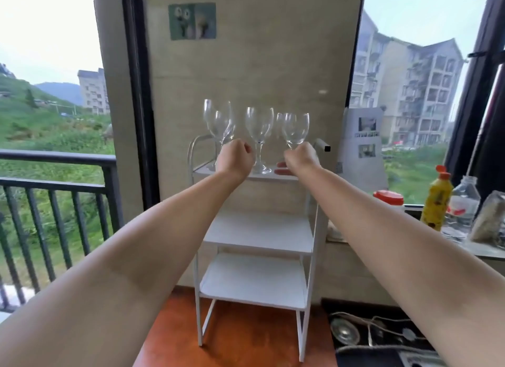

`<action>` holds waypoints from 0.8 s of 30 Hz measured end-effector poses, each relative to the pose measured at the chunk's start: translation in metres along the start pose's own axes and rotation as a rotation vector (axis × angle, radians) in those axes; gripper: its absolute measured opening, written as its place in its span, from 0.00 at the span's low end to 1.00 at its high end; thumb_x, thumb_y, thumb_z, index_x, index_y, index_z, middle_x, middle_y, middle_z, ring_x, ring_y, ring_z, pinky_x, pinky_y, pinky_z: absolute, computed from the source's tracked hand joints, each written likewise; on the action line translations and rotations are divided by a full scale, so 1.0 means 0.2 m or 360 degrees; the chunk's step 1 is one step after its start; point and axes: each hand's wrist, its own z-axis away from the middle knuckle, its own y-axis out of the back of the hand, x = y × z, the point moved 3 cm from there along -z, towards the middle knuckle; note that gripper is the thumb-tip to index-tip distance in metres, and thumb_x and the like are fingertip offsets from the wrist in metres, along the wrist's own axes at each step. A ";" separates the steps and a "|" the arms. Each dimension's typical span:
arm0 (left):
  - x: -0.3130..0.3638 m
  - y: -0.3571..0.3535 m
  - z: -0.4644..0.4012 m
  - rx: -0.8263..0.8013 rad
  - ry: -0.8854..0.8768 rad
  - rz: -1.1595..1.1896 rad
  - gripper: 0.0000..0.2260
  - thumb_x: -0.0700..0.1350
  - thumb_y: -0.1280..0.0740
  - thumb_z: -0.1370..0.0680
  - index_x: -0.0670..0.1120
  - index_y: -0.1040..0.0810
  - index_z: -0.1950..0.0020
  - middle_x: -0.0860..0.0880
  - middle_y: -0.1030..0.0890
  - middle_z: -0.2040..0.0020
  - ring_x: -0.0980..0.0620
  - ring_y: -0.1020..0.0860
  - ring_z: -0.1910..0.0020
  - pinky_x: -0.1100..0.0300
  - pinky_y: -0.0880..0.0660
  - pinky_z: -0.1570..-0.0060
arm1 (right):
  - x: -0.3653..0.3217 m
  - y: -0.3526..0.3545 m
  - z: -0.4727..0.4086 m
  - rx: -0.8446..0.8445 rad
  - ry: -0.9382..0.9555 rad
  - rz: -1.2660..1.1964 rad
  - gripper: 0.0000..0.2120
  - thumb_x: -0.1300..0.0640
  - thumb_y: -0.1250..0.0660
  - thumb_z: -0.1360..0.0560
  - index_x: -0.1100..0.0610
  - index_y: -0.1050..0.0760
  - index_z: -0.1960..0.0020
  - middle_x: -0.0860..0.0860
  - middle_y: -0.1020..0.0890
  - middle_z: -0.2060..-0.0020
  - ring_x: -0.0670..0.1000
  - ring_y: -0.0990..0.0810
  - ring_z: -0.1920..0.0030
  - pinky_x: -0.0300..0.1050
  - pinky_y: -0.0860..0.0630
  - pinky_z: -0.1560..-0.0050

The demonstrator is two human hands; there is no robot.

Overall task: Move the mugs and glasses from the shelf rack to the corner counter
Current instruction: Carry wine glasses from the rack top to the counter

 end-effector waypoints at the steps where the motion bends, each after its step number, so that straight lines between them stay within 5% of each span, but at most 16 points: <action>1: 0.01 -0.01 -0.03 -0.0024 0.0042 0.0021 0.14 0.38 0.41 0.26 0.42 0.33 0.72 0.44 0.31 0.72 0.44 0.32 0.66 0.58 0.35 0.66 | 0.01 0.00 -0.03 -0.0032 -0.0090 -0.0133 0.19 0.70 0.45 0.23 0.70 0.33 0.34 0.60 0.21 0.55 0.60 0.15 0.59 0.56 0.16 0.57; 5: 0.00 -0.10 -0.14 -0.0382 0.0174 0.0117 0.09 0.43 0.35 0.26 0.38 0.22 0.61 0.35 0.19 0.58 0.39 0.20 0.54 0.58 0.32 0.62 | 0.03 -0.04 -0.09 -0.0068 -0.0328 -0.0399 0.15 0.69 0.43 0.21 0.68 0.29 0.36 0.63 0.19 0.45 0.56 0.20 0.71 0.44 0.23 0.81; 7: -0.02 -0.15 -0.16 -0.0490 0.0223 0.0215 0.09 0.44 0.34 0.26 0.38 0.22 0.58 0.39 0.20 0.62 0.44 0.19 0.58 0.62 0.30 0.63 | 0.05 -0.03 -0.13 -0.0032 -0.0320 -0.0374 0.15 0.67 0.45 0.20 0.69 0.30 0.35 0.61 0.18 0.46 0.54 0.20 0.70 0.42 0.22 0.80; 9: -0.03 -0.18 -0.17 -0.0542 0.0262 0.0283 0.10 0.43 0.34 0.25 0.39 0.24 0.64 0.46 0.22 0.72 0.55 0.21 0.73 0.68 0.29 0.73 | 0.04 -0.03 -0.13 -0.0023 -0.0228 -0.0242 0.15 0.67 0.45 0.20 0.69 0.32 0.35 0.59 0.20 0.54 0.50 0.19 0.73 0.38 0.23 0.77; 12: -0.03 -0.17 -0.18 -0.0539 0.0237 0.0312 0.10 0.42 0.35 0.25 0.35 0.19 0.54 0.39 0.17 0.59 0.45 0.18 0.56 0.58 0.23 0.56 | 0.05 -0.04 -0.13 -0.0024 -0.0181 -0.0219 0.10 0.67 0.43 0.21 0.67 0.29 0.41 0.57 0.23 0.62 0.46 0.20 0.79 0.36 0.24 0.76; 14: -0.02 -0.16 -0.17 -0.0511 0.0231 0.0344 0.11 0.41 0.36 0.24 0.36 0.18 0.51 0.36 0.17 0.51 0.39 0.20 0.48 0.54 0.24 0.51 | 0.04 -0.04 -0.13 -0.0024 -0.0163 -0.0185 0.06 0.66 0.43 0.21 0.64 0.29 0.55 0.57 0.22 0.62 0.45 0.20 0.79 0.36 0.23 0.75; 17: -0.01 -0.16 -0.16 -0.0504 0.0180 0.0380 0.10 0.41 0.36 0.24 0.37 0.17 0.55 0.39 0.16 0.54 0.40 0.20 0.49 0.57 0.25 0.52 | 0.03 -0.04 -0.11 0.0005 -0.0172 -0.0197 0.10 0.67 0.45 0.20 0.62 0.32 0.60 0.58 0.21 0.63 0.50 0.19 0.75 0.38 0.21 0.75; 21: 0.01 -0.12 -0.15 -0.0499 0.0092 0.0405 0.11 0.41 0.37 0.24 0.39 0.16 0.58 0.43 0.18 0.58 0.47 0.24 0.60 0.60 0.29 0.57 | -0.01 -0.03 -0.06 0.0069 -0.0235 -0.0411 0.11 0.72 0.49 0.22 0.69 0.31 0.44 0.65 0.23 0.73 0.57 0.22 0.83 0.42 0.25 0.83; 24: 0.03 -0.08 -0.13 -0.0429 0.0049 0.0388 0.11 0.41 0.36 0.23 0.37 0.16 0.57 0.44 0.20 0.60 0.49 0.25 0.61 0.60 0.30 0.60 | -0.06 0.00 0.00 0.0022 -0.0092 -0.0277 0.08 0.69 0.46 0.21 0.68 0.29 0.52 0.62 0.22 0.70 0.55 0.20 0.78 0.41 0.23 0.80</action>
